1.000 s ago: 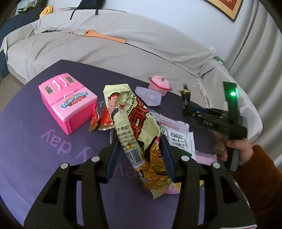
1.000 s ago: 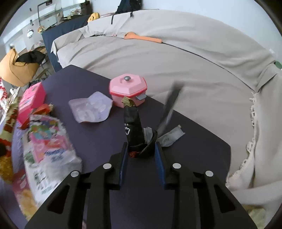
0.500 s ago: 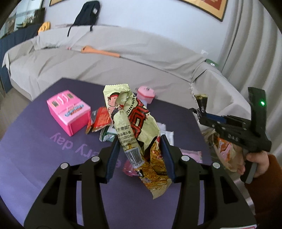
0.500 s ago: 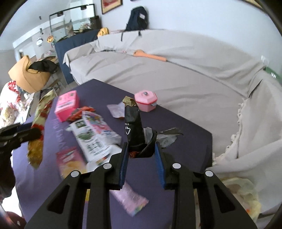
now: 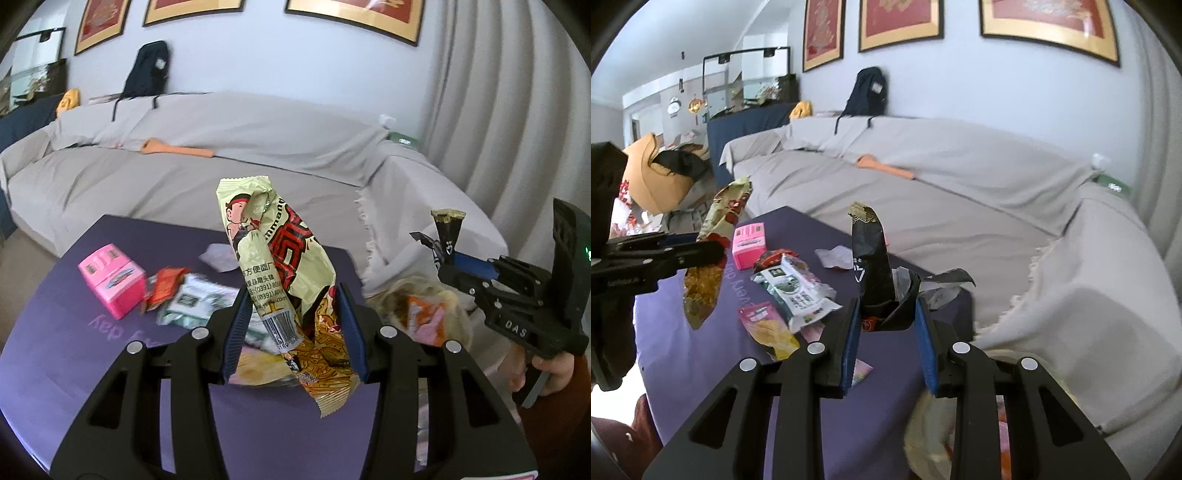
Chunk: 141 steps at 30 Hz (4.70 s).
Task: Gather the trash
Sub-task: 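Carry the yellow-green wrapper in the left tool while the right tool carries the black clip over the bin, then open the left tool over the bin while the right tool opens to drop the black clip, then move both tools back over the remaining wrappers on the table, then grasp the red snack wrapper with the left tool while the right tool grasps the clear plastic bag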
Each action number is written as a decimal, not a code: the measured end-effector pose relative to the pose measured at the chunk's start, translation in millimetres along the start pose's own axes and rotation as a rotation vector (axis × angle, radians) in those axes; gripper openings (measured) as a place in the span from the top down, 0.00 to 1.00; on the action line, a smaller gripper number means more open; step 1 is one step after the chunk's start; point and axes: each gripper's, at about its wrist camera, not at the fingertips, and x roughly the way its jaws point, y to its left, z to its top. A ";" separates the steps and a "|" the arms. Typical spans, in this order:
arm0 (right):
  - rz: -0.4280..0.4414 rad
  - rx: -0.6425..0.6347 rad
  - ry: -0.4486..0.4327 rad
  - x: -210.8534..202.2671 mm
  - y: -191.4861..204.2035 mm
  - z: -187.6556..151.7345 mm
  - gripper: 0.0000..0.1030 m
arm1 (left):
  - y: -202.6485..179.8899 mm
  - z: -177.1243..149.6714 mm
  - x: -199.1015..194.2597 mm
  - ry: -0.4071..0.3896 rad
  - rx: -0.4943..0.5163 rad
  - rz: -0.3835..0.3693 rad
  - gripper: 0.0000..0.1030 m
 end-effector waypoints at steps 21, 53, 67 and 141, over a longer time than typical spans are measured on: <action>-0.197 0.213 -0.062 -83.9 -128.9 -70.7 0.72 | -144.3 9.6 64.4 0.082 0.110 -0.268 0.58; -0.218 0.365 0.013 -46.7 -190.4 -128.7 0.72 | -210.8 -48.5 229.5 0.395 0.148 -0.360 0.44; -0.052 0.365 0.104 29.2 -148.8 -125.4 0.72 | -135.9 -38.7 163.5 0.259 0.058 -0.210 0.40; 0.223 0.101 0.291 278.8 32.4 35.9 0.47 | 191.3 -29.8 134.9 0.204 -0.261 0.077 0.45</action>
